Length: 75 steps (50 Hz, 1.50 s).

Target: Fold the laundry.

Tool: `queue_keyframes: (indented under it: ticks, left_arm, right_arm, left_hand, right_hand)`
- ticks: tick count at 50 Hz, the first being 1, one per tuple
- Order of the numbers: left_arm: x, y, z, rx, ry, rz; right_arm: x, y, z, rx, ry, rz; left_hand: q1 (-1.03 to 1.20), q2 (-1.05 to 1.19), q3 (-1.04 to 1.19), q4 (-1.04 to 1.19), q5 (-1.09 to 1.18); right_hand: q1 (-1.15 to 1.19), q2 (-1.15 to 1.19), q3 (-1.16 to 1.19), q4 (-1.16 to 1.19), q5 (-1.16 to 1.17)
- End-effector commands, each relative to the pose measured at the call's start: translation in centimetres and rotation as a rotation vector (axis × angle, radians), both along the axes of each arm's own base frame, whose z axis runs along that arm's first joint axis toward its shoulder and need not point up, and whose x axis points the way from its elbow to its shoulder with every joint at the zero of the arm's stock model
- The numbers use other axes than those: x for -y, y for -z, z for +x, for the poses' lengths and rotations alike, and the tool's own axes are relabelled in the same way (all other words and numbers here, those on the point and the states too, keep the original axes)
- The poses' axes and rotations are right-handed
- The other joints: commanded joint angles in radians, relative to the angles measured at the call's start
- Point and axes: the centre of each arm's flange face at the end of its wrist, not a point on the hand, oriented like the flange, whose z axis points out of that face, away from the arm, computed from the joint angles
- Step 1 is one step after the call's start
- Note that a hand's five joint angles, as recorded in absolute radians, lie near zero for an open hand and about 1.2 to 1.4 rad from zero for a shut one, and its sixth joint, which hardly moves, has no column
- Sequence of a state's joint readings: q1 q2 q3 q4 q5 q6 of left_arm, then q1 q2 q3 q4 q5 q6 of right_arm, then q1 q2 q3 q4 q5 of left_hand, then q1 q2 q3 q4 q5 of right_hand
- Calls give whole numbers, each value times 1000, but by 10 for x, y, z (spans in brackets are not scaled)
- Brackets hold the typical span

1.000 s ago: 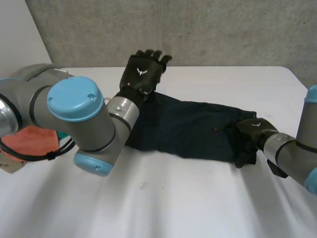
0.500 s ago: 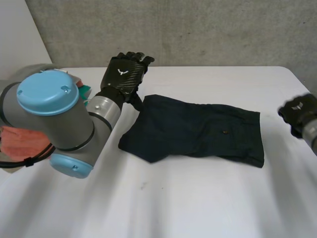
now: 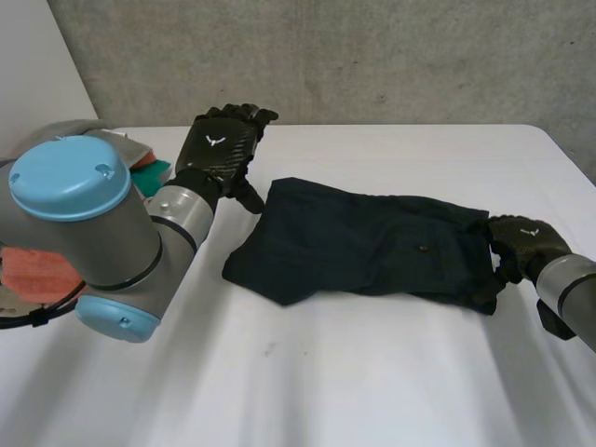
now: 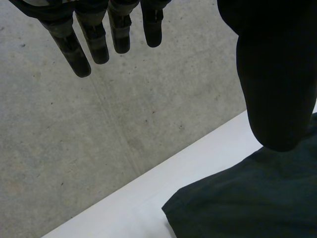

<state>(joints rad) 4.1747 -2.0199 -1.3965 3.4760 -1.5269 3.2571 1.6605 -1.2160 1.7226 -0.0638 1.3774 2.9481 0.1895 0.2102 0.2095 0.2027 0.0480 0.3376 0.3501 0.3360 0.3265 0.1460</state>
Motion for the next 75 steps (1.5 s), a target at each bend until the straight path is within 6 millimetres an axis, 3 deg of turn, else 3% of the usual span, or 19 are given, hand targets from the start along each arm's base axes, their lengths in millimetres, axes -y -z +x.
queue_keyframes:
  ticks: [1,12,13,15,20,26,32,35,36,40,43,48,49,50,51,56,61,65,75]
  left_arm:
    - [-3,1,-3,2,10,1]
    - [-5,3,-5,4,18,4]
    - [-5,3,-5,4,18,4]
    - [-6,3,-6,4,21,7]
    - [-7,3,-7,3,24,5]
    - [-11,-6,-6,-7,26,-10]
    - [-17,-13,-2,-11,29,-23]
    - [-17,-15,-1,-14,26,-26]
    - [-17,-16,0,-17,23,-30]
    - [-16,-18,0,-22,20,-39]
    - [-14,-22,0,-28,18,-50]
    - [-12,-27,-2,-36,16,-69]
    - [-11,-27,-3,-37,15,-70]
    - [-10,-27,-3,-37,14,-73]
    - [-9,-30,-5,-41,16,-82]
    - [-2,-40,-12,-63,16,-117]
    - [11,-45,-27,-84,28,-140]
    - [6,-39,-52,-80,74,-130]
    - [-26,4,-101,31,196,28]
  right_arm:
    - [0,13,2,2,-25,38]
    - [11,37,5,-9,-32,38]
    - [13,38,5,-9,-32,30]
    - [17,39,4,-11,-31,3]
    - [19,38,2,-40,-31,-43]
    - [27,-16,-29,-246,-14,-226]
    - [38,-32,-33,-643,-121,-346]
    - [34,-38,-3,-695,-206,-426]
    - [24,-49,35,-690,-297,-530]
    - [-4,-54,102,-631,-485,-684]
    - [-37,-26,146,-571,-724,-715]
    - [-93,21,176,-550,-1068,-700]
    - [-97,26,176,-564,-1090,-688]
    - [-100,29,175,-599,-1102,-678]
    - [-97,28,174,-614,-1088,-676]
    - [-88,5,167,-559,-951,-622]
    - [-55,-51,131,-135,-647,-447]
    - [-39,-73,112,135,-488,-321]
    - [-1,-65,77,144,-336,-169]
  left_hand:
    - [-15,-36,-35,-28,-48]
    - [-15,-36,-35,-28,-48]
    - [-15,-36,-35,-28,-48]
    - [-15,-36,-35,-28,-48]
    - [-15,-36,-35,-28,-48]
    - [-15,-36,-35,-28,-48]
    - [-15,-36,-35,-28,-48]
    - [-15,-36,-35,-28,-48]
    - [-15,-36,-35,-28,-48]
    - [-15,-36,-35,-28,-48]
    - [-15,-36,-35,-28,-48]
    - [-15,-36,-35,-28,-48]
    - [-15,-36,-35,-28,-48]
    - [-15,-36,-35,-28,-48]
    - [-15,-36,-35,-28,-48]
    - [-15,-36,-35,-28,-48]
    - [-15,-36,-35,-28,-48]
    - [-15,-36,-35,-28,-48]
    - [-11,-32,-31,-24,-44]
  right_hand:
    - [44,31,45,55,61]
    - [176,163,177,187,193]
    - [234,222,236,245,251]
    - [1055,1042,1056,1066,1072]
    - [1059,1046,1060,1070,1076]
    - [1059,1046,1060,1070,1076]
    - [1059,1046,1060,1070,1076]
    - [1059,1046,1060,1070,1076]
    - [1059,1046,1060,1070,1076]
    - [1059,1046,1060,1070,1076]
    - [1059,1046,1060,1070,1076]
    - [1059,1046,1060,1070,1076]
    - [1016,1004,1018,1027,1033]
    - [266,253,267,277,283]
    - [-154,-167,-153,-143,-137]
    - [-163,-176,-162,-152,-146]
    - [-163,-176,-162,-152,-146]
    - [-163,-176,-162,-152,-146]
    - [-163,-176,-162,-152,-146]
